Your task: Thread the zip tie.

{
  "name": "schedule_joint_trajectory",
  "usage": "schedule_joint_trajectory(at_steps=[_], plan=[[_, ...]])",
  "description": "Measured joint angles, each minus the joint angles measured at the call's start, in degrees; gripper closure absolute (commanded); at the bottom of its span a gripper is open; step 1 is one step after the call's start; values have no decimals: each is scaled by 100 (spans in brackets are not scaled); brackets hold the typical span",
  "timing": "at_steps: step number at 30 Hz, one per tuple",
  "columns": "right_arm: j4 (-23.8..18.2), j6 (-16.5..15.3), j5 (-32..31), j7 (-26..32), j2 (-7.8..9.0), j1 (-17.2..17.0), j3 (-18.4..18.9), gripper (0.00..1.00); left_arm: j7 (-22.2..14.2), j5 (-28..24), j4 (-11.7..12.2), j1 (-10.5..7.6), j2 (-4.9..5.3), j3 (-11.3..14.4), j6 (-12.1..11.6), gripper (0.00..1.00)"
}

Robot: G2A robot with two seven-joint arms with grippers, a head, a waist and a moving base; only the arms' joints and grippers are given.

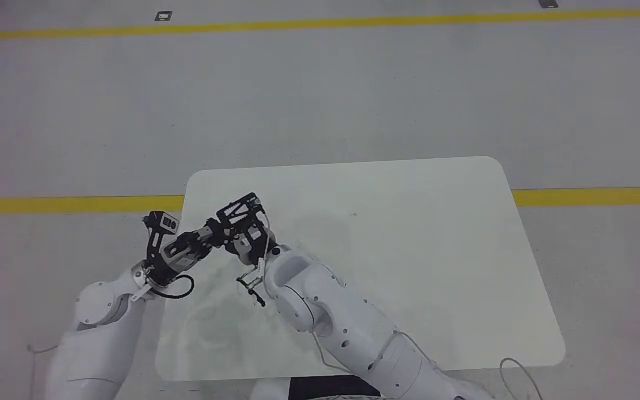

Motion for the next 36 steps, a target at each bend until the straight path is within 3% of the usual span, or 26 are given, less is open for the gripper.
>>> schedule_joint_trajectory(at_steps=[12, 16, 26, 27, 28, 30, 36], plan=[[17, -26, 24, -21, -2, -12, 11, 100, -12, 27, -40, 8, 5, -2, 3, 100], [32, -64, -38, -52, 15, -63, 37, 100, 181, 70, -119, 13, 0, 56, 66, 100], [-28, -61, -63, -48, 13, -93, 61, 100, 211, 57, -150, 45, 21, 58, 81, 100], [-40, -66, -60, -64, 14, -101, 67, 81, 214, 58, -149, 46, 22, 58, 81, 100], [-50, -74, -57, -79, 15, -110, 73, 50, 217, 58, -147, 46, 24, 58, 81, 100], [-71, -84, -61, -97, 20, -129, 86, 2, 225, 56, -145, 47, 28, 61, 81, 100], [-153, -74, -132, -102, 33, -181, 110, 0, 246, 39, -129, 39, 37, 68, 72, 100]])
